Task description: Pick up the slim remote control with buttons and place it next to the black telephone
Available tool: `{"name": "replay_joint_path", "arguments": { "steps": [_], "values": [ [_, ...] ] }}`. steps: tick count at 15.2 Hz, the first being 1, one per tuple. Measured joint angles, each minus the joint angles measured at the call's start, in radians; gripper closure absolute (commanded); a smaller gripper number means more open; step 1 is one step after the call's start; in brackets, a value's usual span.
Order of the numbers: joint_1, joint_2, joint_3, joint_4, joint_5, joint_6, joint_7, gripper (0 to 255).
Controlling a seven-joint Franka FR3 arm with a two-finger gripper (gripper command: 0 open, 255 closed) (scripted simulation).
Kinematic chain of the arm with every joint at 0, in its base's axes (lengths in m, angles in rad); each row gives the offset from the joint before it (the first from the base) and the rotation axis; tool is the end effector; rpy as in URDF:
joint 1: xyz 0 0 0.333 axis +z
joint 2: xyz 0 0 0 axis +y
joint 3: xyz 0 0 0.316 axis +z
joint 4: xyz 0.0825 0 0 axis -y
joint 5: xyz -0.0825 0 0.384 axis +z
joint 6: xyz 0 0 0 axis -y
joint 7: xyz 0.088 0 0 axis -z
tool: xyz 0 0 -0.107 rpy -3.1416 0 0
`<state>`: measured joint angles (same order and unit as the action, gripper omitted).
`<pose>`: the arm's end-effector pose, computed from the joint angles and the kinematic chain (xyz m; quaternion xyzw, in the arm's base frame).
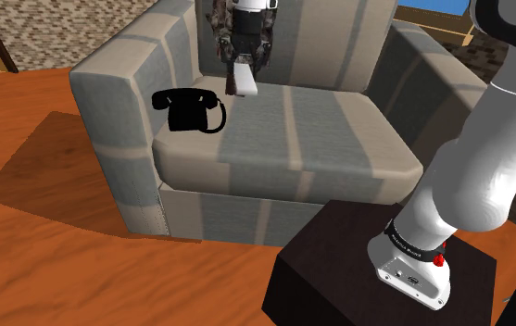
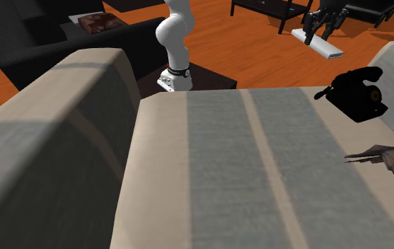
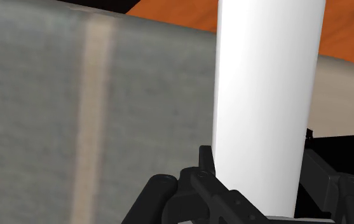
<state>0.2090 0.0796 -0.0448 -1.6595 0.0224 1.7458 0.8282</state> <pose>0.5801 0.0990 0.5521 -0.9447 0.3277 0.0014 0.0098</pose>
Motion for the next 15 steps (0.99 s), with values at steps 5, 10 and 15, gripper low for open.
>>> {"name": "replay_joint_path", "arguments": {
  "steps": [5, 10, 15],
  "values": [
    [0.033, 0.034, 0.027, 0.009, -0.002, 0.025, 0.06, 255],
    [0.034, 0.037, 0.028, -0.048, -0.001, 0.086, 0.061, 255],
    [0.035, 0.039, 0.029, -0.114, -0.001, 0.154, 0.062, 255]
  ]
}}
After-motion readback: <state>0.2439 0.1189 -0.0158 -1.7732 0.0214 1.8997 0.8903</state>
